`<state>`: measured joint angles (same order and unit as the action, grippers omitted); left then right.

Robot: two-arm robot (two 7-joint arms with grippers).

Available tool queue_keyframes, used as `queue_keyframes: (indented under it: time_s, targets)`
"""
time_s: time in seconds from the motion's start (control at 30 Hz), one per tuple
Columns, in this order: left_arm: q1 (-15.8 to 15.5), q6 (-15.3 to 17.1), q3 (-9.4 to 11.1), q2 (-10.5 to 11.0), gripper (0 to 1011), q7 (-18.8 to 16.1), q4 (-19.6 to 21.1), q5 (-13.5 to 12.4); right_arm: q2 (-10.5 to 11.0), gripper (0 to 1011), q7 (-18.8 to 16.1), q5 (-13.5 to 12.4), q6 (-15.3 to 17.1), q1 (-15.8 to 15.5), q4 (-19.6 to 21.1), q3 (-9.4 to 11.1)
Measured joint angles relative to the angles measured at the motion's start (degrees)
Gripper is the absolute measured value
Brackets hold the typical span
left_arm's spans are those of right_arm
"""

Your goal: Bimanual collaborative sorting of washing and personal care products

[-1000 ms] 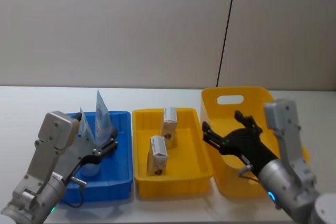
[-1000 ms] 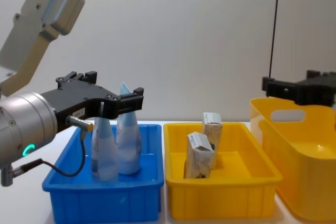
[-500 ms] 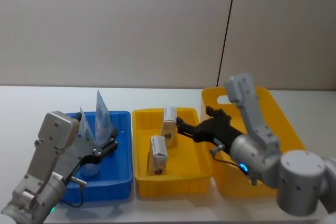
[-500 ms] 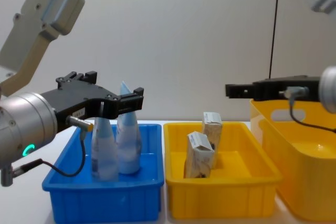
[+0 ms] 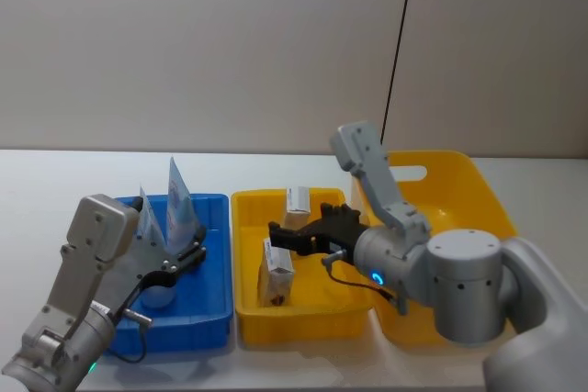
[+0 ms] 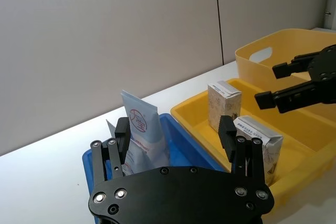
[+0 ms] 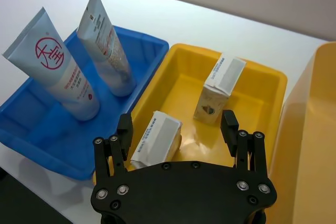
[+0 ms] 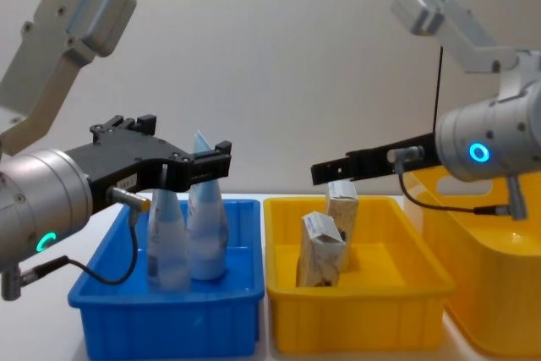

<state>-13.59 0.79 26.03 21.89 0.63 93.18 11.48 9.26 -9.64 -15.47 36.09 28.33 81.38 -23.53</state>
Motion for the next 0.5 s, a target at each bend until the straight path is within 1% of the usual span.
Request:
queue_keyframes:
  time_s: [0.03,0.07,0.17,0.33,0.5]
  targets:
    - [0.00,0.00,0.00,0.00,1001,0.00,0.00,0.00,-0.43,1003,0.35,0.09,0.96,0.21,-0.14,-0.08]
    - [0.00,0.00,0.00,0.00,1001,0.00,0.00,0.00,-0.43,1003,0.35,0.09,0.96,0.21,-0.14,-0.08]
    - [0.00,0.00,0.00,0.00,1001,0.00,0.00,0.00,-1.63,1003,1.53,0.31,3.30,0.53,-0.29,-0.07]
    - [0.00,0.00,0.00,0.00,1001,0.00,0.00,0.00,-2.87,1004,3.04,0.61,5.20,0.57,-0.28,0.12]
    - [0.00,0.00,0.00,0.00,1001,0.00,0.00,0.00,-3.91,1004,4.84,1.47,6.85,0.58,-0.25,0.05]
